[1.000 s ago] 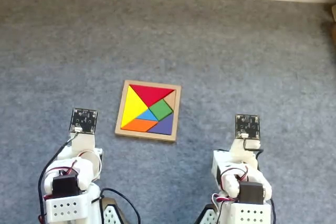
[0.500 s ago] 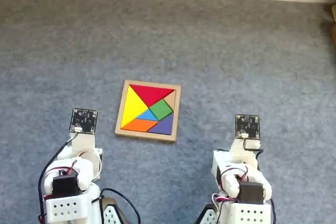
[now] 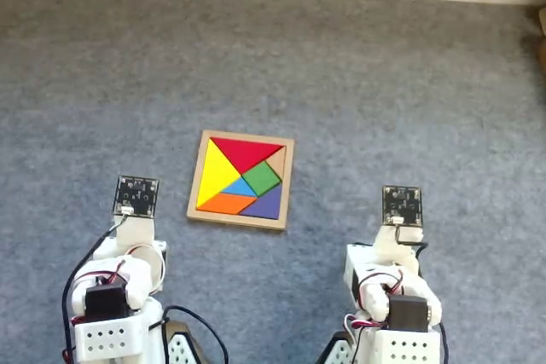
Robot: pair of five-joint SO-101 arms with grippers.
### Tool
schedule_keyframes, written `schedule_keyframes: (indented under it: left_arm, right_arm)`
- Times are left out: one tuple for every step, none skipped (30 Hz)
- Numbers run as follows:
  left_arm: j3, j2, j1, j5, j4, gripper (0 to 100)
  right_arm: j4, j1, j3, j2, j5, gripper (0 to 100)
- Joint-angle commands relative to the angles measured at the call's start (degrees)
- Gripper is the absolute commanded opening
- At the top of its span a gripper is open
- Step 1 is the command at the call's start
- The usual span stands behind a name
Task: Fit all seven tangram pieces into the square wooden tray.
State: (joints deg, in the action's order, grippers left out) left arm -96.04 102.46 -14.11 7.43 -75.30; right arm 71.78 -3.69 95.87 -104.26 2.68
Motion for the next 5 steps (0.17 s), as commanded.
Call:
schedule_keyframes:
  left_arm:
    - [-1.10,1.63,-0.57,-0.18,-0.26,9]
    - [-1.10,1.63,-0.57,-0.18,-0.26,9]
    - [-1.10,1.63,-0.57,-0.18,-0.26,9]
    - [-1.10,1.63,-0.57,-0.18,-0.26,9]
    - [-1.10,1.63,-0.57,-0.18,-0.26,9]
  right_arm:
    - [0.13,0.75,7.52,-1.27,-0.26,0.5]
    - [0.13,0.75,7.52,-1.27,-0.26,0.5]
    - [0.13,0.75,7.52,-1.27,-0.26,0.5]
    - [0.13,0.75,7.52,-1.27,-0.26,0.5]
    - [0.13,0.75,7.52,-1.27,-0.26,0.5]
